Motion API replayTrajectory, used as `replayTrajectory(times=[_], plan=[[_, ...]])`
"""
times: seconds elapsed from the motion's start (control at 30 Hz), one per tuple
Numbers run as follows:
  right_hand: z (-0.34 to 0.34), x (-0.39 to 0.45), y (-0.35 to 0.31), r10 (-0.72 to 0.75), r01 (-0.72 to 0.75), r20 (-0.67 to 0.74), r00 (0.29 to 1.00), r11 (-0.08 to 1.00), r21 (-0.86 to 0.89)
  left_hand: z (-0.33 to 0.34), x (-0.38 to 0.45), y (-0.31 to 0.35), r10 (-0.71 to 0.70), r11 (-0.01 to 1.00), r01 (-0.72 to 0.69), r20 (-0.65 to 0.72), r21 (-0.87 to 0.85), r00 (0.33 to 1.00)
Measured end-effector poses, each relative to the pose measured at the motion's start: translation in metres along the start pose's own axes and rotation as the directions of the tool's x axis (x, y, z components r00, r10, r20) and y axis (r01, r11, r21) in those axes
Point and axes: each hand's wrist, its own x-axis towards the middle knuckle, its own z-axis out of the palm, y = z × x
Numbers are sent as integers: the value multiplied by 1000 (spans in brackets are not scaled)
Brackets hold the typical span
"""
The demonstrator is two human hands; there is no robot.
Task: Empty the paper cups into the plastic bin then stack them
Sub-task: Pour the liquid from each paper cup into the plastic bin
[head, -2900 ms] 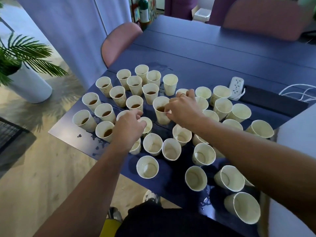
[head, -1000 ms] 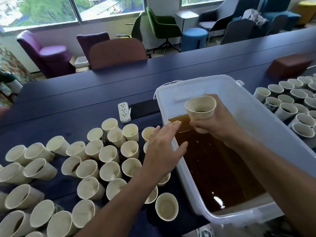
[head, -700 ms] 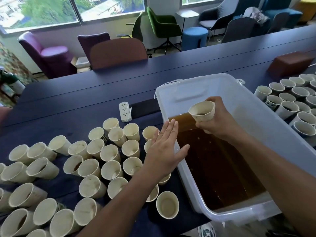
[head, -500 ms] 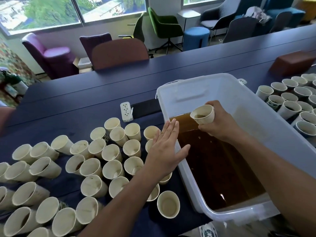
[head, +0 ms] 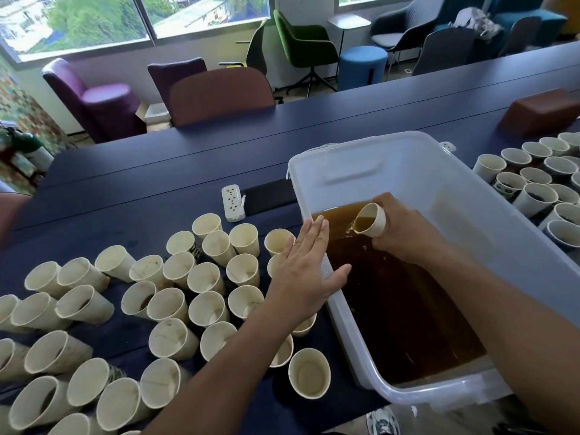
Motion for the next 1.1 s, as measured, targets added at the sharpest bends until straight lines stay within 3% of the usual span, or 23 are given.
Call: replayTrajectory(times=[0.4,0.7,0.83,0.9,1.03,1.1], plan=[[5,2,-4,-180,141,-69,981,915,-378,-3,0,2,-25,999,25,9,-21,1000],[12,0,-9,-285,156,-159,945,823,-547,-2,-1,1,-25,999,25,7,-37,1000],[9,-2,-14,-317,128,-284,905,840,-528,0,0,-1,-29,999,29,10,-26,1000],[8,-3,-15,-287,94,-296,911,843,-530,1,0,-1,-26,999,26,8,-28,1000],[13,-6,-14,-101,32,-92,991,829,-559,2,0,-1,-31,999,31,9,-42,999],[12,-5,-11,-51,-6,-100,994,866,-499,2,-1,-1,-30,998,30,5,-49,1000]])
